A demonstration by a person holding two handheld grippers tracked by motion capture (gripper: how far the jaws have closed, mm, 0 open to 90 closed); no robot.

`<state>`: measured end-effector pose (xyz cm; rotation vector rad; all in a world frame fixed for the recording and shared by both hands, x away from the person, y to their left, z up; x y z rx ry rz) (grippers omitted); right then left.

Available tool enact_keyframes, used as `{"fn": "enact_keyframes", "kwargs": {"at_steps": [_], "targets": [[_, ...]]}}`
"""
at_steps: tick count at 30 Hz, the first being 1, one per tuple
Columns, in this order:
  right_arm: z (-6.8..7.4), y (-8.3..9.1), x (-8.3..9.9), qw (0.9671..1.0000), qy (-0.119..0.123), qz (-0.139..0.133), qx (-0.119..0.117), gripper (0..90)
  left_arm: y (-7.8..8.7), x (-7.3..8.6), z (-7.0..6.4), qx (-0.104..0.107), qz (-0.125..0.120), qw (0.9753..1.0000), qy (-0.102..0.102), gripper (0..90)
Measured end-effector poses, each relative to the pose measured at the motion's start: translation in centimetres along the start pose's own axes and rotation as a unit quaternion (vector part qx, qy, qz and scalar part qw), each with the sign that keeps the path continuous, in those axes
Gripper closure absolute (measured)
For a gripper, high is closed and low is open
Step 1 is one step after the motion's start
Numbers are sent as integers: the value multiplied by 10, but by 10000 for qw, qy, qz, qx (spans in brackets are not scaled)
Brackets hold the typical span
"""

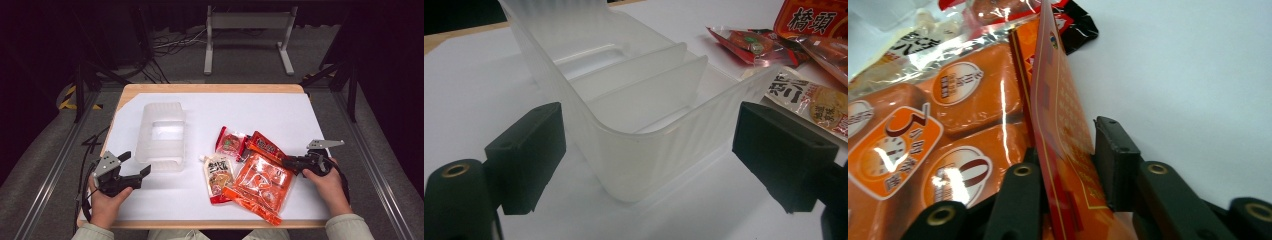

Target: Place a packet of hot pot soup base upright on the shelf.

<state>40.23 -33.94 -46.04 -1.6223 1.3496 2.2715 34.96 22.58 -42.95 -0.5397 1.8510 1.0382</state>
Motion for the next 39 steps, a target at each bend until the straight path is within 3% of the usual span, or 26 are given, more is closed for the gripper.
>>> {"fn": "enact_keyframes", "kwargs": {"at_steps": [2, 3, 7, 17, 24, 33, 39], "targets": [[0, 0, 0, 10000, 15, 28, 65, 816, 0, 0, 0, -4, -11, 10000, 4, 144], [-1, -1, -1, 9995, 64, 146, 272, 890, 0, 0, 0, -5, -6, 10000, 12, 144], [-1, 0, -4, 9989, 59, 224, 406, 900, 1, 0, 0, -14, -10, 10000, 11, 144], [-3, 14, -12, 9990, -285, -46, 338, 900, 0, 0, -2, -12, 12, 10000, -36, 153], [1, 30, -22, 9987, -271, -290, 331, 900, 1, 0, -2, -17, 17, 10000, 0, 159], [11, 50, -39, 9976, -220, -564, 331, 900, 8, -7, -5, -16, -168, 9999, 29, 159], [17, 63, -47, 9967, -185, -745, 279, 900, 13, -18, -10, -43, -279, 9996, -84, 156]]}}
Point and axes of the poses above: each handheld gripper's, and its own axes: y roughly backward along the jaws, x roughly out of its underside, z roughly to its left, the point moved 3 cm from there along -y, roughly forward along the jaws, and after that the axes turned 11 degrees about y, right-handed, at the moved point
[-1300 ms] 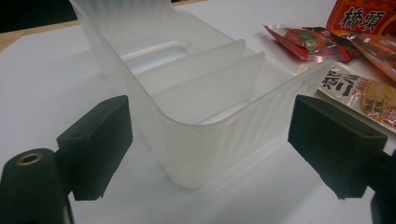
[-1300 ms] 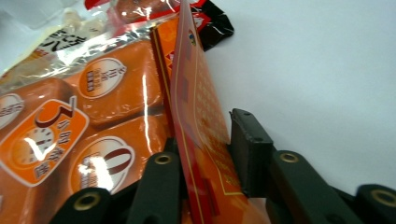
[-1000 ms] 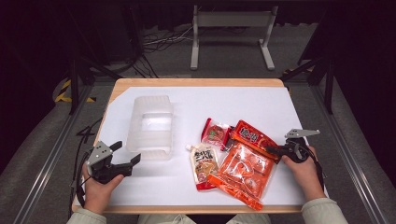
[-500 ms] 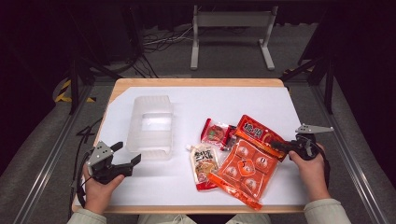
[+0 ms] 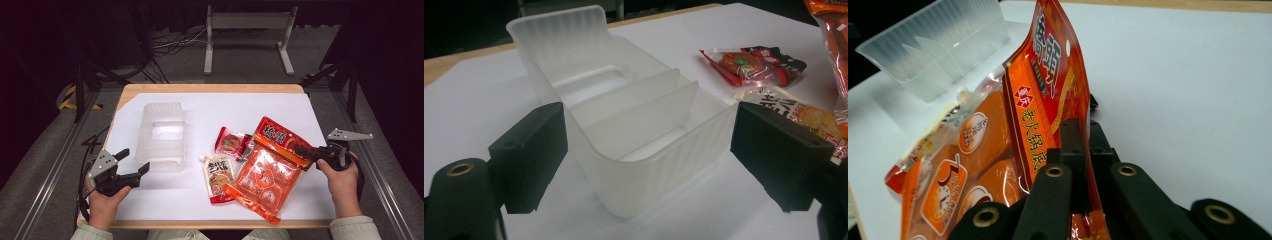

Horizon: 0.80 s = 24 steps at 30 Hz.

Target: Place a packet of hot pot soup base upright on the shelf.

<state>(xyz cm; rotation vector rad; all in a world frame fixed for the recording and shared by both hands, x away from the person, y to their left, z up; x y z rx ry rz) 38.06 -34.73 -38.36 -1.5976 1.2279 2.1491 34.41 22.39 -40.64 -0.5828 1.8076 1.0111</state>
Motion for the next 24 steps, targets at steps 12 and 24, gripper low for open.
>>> {"fn": "enact_keyframes", "kwargs": {"at_steps": [12, 24], "targets": [[13, 33, -29, 9988, 96, -398, -255, 900, 2, -34, -14, 282, -333, 9990, 34, 144], [30, 51, -54, 9962, 404, -643, -419, 900, -7, -44, -28, 381, -357, 9985, -159, 143]]}}
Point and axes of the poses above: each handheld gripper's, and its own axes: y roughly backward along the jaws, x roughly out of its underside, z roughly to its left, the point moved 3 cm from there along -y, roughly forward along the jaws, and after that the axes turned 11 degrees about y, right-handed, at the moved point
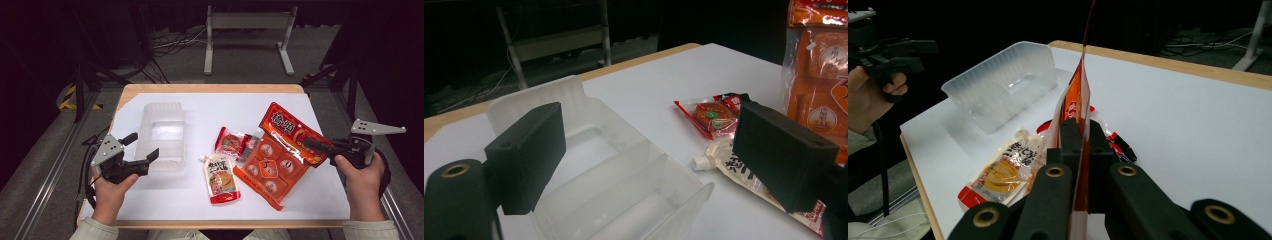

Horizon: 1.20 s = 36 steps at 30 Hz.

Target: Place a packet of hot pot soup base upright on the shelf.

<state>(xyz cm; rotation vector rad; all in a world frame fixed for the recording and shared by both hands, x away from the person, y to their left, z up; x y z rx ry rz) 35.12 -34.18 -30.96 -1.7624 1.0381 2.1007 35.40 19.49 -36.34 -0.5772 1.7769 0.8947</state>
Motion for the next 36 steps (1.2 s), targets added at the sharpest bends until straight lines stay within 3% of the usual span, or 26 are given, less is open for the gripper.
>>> {"fn": "enact_keyframes", "kwargs": {"at_steps": [7, 11, 13, 14, 17, 24, 27, 31, 36], "targets": [[10, -3, -13, 9995, 68, -72, -305, 900, -2, 1, -4, 65, 50, 10000, -12, 143], [18, -4, -23, 9992, 208, -65, -344, 900, -5, 2, -9, 109, 98, 9999, -90, 142], [22, -5, -27, 9991, 224, -54, -366, 900, -10, 4, -10, -245, 215, 9991, -287, 162], [25, -5, -30, 9990, 247, -44, -377, 900, -11, 5, -10, -260, 260, 9989, -276, 168], [28, -5, -33, 9987, 268, -54, -432, 900, -14, 6, -11, -158, 290, 9992, -211, 168], [36, -3, -45, 9981, 344, -80, -498, 900, -23, 8, -22, 69, 362, 9985, -414, 177], [38, -3, -50, 9977, 360, -115, -565, 900, -27, 8, -26, 164, 384, 9983, -412, 176], [40, -3, -54, 9975, 400, -122, -562, 900, -32, 8, -32, 386, 556, 9970, -371, 206], [42, -5, -61, 9970, 419, -154, -635, 900, -39, 6, -42, 572, 565, 9957, -454, 241]]}}
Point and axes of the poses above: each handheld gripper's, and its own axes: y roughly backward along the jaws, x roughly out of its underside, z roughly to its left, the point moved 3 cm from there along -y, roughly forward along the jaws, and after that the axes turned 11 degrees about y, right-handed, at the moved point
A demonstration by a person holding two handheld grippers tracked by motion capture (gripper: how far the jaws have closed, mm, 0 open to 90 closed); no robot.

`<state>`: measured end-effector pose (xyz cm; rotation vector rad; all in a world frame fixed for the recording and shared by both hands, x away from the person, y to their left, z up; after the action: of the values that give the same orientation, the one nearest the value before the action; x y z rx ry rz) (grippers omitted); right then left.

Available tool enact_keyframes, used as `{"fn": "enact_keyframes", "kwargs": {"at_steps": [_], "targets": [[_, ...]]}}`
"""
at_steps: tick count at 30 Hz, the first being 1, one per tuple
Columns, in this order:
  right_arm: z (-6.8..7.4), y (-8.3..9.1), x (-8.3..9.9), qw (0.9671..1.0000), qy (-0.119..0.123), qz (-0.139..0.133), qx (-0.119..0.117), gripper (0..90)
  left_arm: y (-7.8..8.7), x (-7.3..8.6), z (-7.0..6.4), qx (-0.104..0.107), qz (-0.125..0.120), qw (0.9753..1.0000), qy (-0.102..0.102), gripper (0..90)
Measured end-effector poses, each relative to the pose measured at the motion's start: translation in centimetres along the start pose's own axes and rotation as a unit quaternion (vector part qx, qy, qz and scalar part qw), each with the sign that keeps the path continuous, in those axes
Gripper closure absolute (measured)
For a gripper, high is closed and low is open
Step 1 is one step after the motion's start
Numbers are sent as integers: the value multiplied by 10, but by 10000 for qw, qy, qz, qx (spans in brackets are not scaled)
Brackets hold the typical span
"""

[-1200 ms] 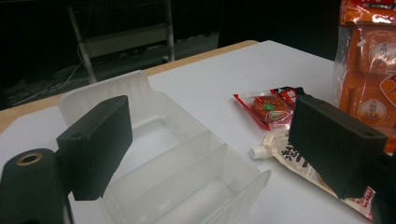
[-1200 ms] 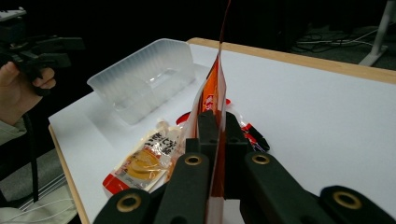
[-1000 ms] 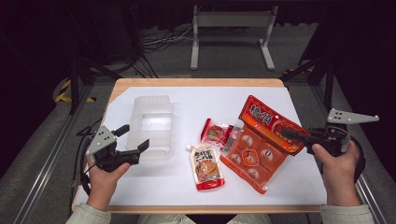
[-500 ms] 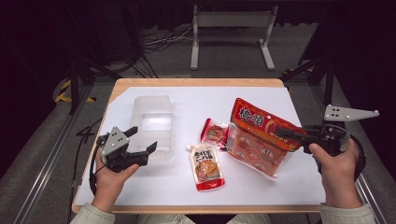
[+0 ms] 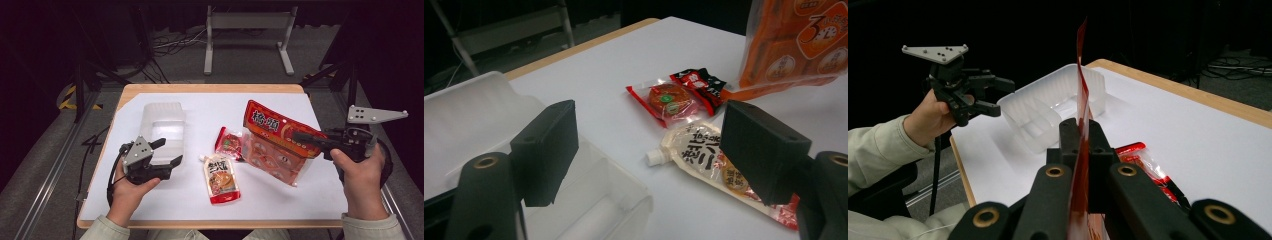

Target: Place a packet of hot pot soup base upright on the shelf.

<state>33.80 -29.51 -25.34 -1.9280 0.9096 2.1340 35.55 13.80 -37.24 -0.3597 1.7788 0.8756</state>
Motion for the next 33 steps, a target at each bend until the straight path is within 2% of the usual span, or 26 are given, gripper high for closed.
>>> {"fn": "enact_keyframes", "kwargs": {"at_steps": [2, 4, 6, 8, 10, 11, 15, 16, 17, 23, 26, 28, 30, 33], "targets": [[0, -1, -3, 10000, 16, -33, -36, 900, -3, -3, -5, 124, 18, 9999, -57, 242], [1, -3, -7, 10000, 39, -23, -6, 900, -7, -5, -9, 111, 58, 9998, -150, 247], [1, -4, -9, 10000, 41, -28, -26, 900, -8, -7, -11, 154, 52, 9997, -162, 259], [3, -8, -13, 9999, 89, -21, -47, 900, -12, -9, -15, 273, -60, 9992, -290, 266], [4, -11, -15, 9999, 95, -35, -96, 900, -13, -11, -17, 323, -77, 9990, -294, 267], [4, -13, -17, 9999, 112, -36, -106, 900, -17, -13, -21, 566, -65, 9980, -273, 269], [5, -17, -21, 9998, 131, -75, -157, 900, -24, -16, -26, 810, -89, 9963, -270, 283], [5, -18, -22, 9997, 142, -80, -176, 900, -24, -16, -26, 810, -89, 9963, -270, 285], [6, -20, -23, 9997, 144, -97, -193, 900, -29, -17, -28, 962, -110, 9951, -210, 285], [8, -26, -25, 9994, 187, -108, -253, 900, -41, -18, -30, 1213, -185, 9924, -113, 285], [10, -29, -26, 9993, 199, -133, -302, 900, -48, -19, -32, 1370, -252, 9902, 79, 263], [10, -30, -27, 9991, 215, -157, -341, 900, -52, -20, -33, 1417, -281, 9894, 119, 259], [11, -32, -28, 9990, 213, -177, -364, 900, -56, -22, -34, 1469, -217, 9888, 168, 247], [12, -35, -29, 9988, 233, -177, -394, 900, -62, -23, -35, 1570, -164, 9874, 139, 268]]}}
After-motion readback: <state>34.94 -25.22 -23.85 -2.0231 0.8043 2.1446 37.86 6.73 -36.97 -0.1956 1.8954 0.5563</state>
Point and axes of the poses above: each handheld gripper's, and its own axes: y roughly backward along the jaws, x roughly out of its underside, z roughly to its left, the point moved 3 cm from there along -y, roughly forward along the jaws, and after that the axes turned 11 degrees about y, right-handed, at the moved point
